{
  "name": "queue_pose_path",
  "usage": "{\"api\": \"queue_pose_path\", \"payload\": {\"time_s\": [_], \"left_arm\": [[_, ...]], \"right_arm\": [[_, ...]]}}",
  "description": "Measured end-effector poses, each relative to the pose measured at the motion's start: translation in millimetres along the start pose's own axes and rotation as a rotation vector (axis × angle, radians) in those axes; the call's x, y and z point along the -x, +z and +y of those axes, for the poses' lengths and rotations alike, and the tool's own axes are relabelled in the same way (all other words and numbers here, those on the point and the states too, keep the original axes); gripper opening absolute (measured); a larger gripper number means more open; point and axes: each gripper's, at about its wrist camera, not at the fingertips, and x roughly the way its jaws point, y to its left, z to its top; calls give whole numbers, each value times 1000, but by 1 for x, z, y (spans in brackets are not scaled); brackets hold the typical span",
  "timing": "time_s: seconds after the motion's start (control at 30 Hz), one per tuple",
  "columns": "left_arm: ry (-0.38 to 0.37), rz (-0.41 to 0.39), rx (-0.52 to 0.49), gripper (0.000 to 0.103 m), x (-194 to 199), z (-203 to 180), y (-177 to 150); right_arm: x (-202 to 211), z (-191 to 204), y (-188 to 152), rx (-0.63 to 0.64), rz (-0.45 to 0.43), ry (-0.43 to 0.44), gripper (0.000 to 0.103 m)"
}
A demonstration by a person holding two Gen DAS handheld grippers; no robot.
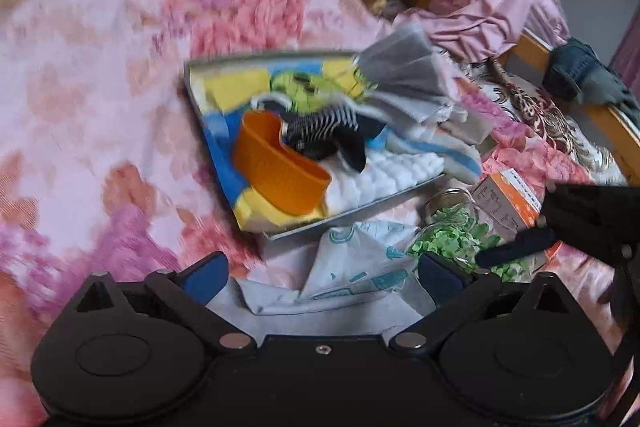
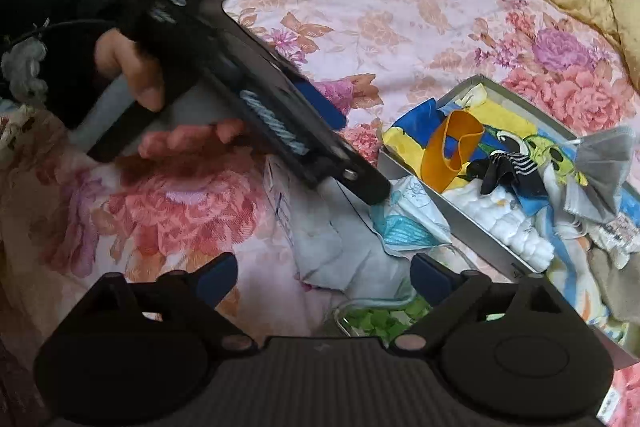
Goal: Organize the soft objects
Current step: 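Grasp the white printed packet with left tool while right tool grasps the grey cloth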
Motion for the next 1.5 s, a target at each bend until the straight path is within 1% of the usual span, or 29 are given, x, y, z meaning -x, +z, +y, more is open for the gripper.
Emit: {"api": "queue_pose_path", "payload": {"time_s": [0.1,0.17,0.27,0.3,0.4,0.6,0.73,0.83,0.9,1.0,1.07,1.1,1.13,1.17,1.2,1.3,1.5], "left_arm": [[-46,64,74,97,-15,8,6],[-64,91,109,97,-22,10,11],[-68,118,173,97,-31,12,18],[-71,116,189,97,-32,12,20],[-74,121,204,97,-36,12,24],[-105,178,245,97,-47,11,26],[-84,234,276,99,-58,11,26],[-69,257,286,99,-64,9,28],[-61,271,283,95,-66,8,30],[-62,289,273,86,-67,6,32],[-74,289,273,78,-66,5,32],[-84,287,277,75,-66,4,31],[-96,286,283,69,-66,4,30],[-107,282,293,65,-66,5,29],[-116,276,301,63,-65,5,28],[-115,265,304,61,-63,4,26],[-129,241,330,55,-56,6,20]], "right_arm": [[-6,3,4,10,15,4,91],[-9,4,5,22,28,15,90],[-13,3,6,15,38,29,90],[-14,3,5,15,41,27,89],[-17,0,3,9,48,23,87],[-25,-8,4,-17,46,16,86],[-32,-14,9,-66,49,23,86],[-37,-17,13,-76,54,32,85],[-40,-16,14,-69,62,30,79],[-43,-14,15,-67,66,21,73],[-43,-16,15,-75,66,16,70],[-43,-16,15,-79,71,18,66],[-43,-16,15,-79,73,13,64],[-42,-17,14,-74,70,2,59],[-42,-19,15,-69,69,-6,54],[-39,-22,14,-75,65,-15,46],[-34,-17,8,-55,45,-20,38]]}}
